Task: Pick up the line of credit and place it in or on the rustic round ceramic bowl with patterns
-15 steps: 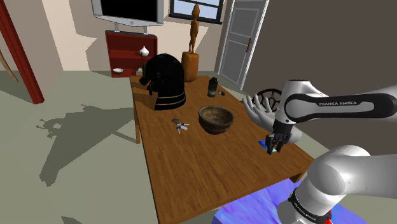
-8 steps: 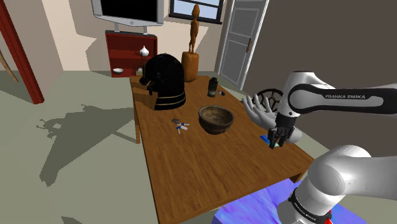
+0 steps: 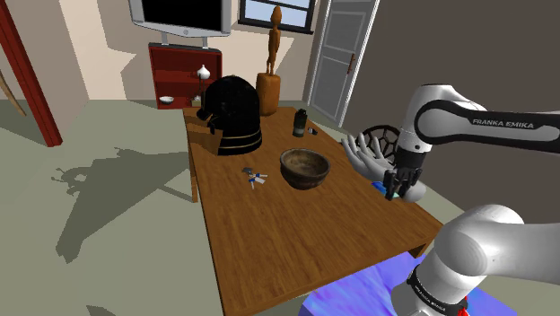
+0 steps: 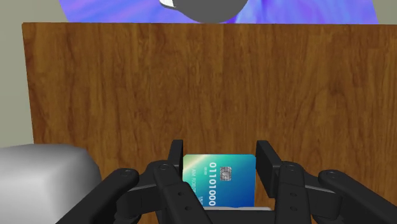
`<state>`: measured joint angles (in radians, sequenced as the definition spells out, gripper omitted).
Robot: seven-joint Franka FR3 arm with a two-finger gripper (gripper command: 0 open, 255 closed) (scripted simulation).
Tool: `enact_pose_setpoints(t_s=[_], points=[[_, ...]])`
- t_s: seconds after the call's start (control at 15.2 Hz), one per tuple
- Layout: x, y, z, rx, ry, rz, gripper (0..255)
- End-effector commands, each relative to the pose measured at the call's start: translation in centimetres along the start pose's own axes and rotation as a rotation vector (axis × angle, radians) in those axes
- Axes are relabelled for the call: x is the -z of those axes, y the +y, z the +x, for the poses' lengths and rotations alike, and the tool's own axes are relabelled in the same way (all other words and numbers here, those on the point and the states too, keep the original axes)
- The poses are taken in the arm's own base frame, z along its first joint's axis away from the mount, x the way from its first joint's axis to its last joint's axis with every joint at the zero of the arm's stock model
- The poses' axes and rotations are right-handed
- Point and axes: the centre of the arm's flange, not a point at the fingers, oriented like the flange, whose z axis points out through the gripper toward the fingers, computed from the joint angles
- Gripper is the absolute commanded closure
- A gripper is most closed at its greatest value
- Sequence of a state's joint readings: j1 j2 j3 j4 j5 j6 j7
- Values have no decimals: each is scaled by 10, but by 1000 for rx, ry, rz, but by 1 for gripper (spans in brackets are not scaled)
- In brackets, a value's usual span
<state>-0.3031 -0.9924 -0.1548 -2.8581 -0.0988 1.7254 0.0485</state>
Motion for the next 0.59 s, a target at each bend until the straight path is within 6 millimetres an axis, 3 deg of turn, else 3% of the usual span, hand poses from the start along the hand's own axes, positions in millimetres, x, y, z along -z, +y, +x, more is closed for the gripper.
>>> enact_pose_setpoints(t_s=[0.0,0.53], points=[[10,-1,-1,0,-1,0,255],[52,-2,-7,0,-1,0,255]])
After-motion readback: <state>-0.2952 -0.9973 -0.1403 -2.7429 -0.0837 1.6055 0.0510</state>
